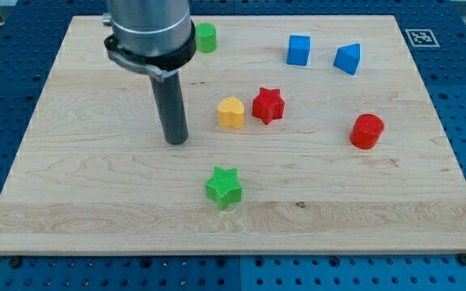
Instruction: Push green star to the bottom of red star
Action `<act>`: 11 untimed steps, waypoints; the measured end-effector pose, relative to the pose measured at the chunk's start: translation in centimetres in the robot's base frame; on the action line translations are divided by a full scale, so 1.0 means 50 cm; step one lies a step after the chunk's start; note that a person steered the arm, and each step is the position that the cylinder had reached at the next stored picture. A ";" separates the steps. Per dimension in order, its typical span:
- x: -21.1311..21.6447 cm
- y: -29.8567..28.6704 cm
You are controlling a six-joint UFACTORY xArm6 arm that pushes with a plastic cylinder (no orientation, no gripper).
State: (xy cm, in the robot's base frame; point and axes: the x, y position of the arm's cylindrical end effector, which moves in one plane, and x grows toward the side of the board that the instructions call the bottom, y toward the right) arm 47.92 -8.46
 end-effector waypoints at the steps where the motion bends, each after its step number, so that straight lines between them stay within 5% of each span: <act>1: 0.062 0.000; 3: 0.156 0.021; 11: 0.187 0.157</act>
State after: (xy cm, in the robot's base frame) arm 57.26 -0.62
